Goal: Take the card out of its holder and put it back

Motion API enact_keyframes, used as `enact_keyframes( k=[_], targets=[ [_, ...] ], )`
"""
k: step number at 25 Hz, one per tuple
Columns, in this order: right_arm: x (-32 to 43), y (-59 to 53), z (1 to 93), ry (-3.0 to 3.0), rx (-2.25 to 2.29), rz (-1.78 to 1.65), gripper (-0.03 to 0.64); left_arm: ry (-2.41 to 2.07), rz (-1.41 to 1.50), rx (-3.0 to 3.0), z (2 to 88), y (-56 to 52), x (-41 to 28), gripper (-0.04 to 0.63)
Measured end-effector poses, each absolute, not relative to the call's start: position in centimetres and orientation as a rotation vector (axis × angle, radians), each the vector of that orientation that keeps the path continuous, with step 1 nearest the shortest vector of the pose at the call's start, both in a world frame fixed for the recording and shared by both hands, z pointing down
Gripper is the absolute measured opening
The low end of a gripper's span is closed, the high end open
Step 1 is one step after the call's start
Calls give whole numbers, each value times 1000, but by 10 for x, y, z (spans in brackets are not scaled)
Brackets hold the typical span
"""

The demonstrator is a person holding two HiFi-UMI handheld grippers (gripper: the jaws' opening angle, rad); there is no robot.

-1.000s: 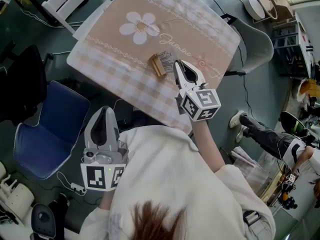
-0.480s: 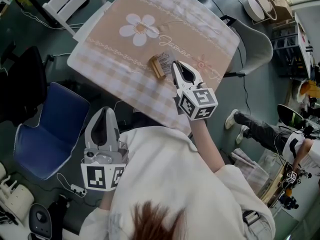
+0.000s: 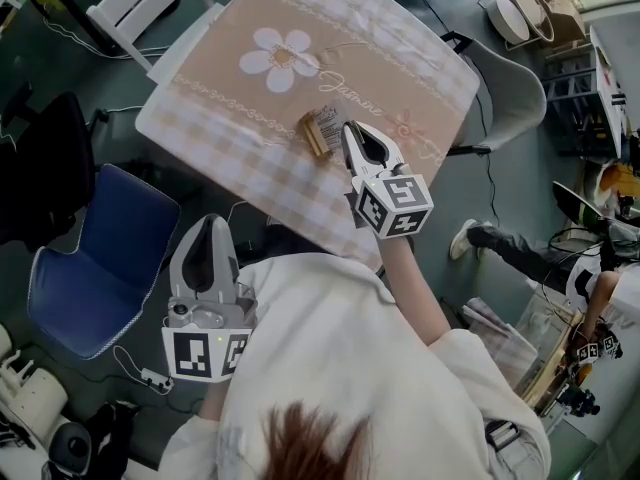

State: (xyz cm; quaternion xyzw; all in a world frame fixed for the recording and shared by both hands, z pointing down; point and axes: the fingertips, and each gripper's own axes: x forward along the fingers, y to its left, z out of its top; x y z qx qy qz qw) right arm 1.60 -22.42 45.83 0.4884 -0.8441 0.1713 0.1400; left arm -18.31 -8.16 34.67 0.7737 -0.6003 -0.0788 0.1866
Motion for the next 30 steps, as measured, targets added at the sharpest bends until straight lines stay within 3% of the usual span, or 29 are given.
enact_keyframes(
  k=[30],
  targets=[
    [6,-226,502,-2386,1345,522,14,-1702,-229,2165,350,-81,-186,0]
  ],
)
